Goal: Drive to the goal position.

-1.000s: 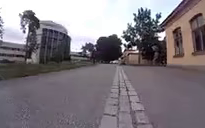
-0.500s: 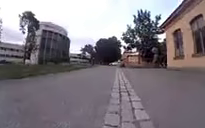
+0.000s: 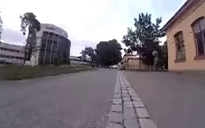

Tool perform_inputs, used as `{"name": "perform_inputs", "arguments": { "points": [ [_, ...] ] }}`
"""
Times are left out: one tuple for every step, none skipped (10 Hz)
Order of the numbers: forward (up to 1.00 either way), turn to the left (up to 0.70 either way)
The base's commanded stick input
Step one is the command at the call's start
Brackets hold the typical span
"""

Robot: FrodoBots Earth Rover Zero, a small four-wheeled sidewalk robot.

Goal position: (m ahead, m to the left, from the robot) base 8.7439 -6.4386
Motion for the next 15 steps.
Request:
{"name": "perform_inputs", "arguments": {
  "points": [
    [0.45,0.0],
    [0.45,0.0],
    [0.45,0.0],
    [0.45,0.0],
    [0.45,0.0],
    [0.45,0.0],
    [0.45,0.0],
    [0.45,0.0],
    [0.45,0.0],
    [0.45,0.0],
    [0.45,0.0],
    [0.45,0.0],
    [0.45,0.0],
    [0.45,0.0],
    [0.45,0.0]
  ]
}}
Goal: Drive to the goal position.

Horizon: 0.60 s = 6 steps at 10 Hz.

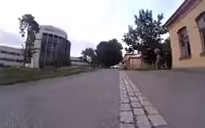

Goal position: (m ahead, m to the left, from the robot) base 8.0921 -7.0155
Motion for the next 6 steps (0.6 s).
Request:
{"name": "perform_inputs", "arguments": {
  "points": [
    [0.45,0.0],
    [0.45,0.0],
    [0.45,0.0],
    [0.45,0.0],
    [0.45,0.0],
    [0.45,0.0]
  ]
}}
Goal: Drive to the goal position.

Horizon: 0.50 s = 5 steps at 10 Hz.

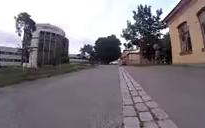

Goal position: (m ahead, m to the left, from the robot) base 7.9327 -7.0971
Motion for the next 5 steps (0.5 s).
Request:
{"name": "perform_inputs", "arguments": {
  "points": [
    [0.45,0.0],
    [0.45,0.0],
    [0.45,0.0],
    [0.45,0.0],
    [0.45,0.0]
  ]
}}
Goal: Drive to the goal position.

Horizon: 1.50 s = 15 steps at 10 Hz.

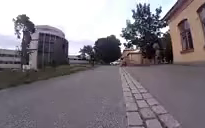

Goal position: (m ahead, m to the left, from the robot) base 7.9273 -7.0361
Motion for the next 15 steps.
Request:
{"name": "perform_inputs", "arguments": {
  "points": [
    [0.45,0.0],
    [0.45,0.0],
    [0.45,0.0],
    [0.45,0.0],
    [0.45,0.0],
    [0.45,0.0],
    [0.45,0.0],
    [0.45,-0.16],
    [0.45,-0.27],
    [0.45,-0.27],
    [0.45,-0.27],
    [0.45,-0.27],
    [0.45,-0.27],
    [0.45,-0.27],
    [0.45,-0.27]
  ]
}}
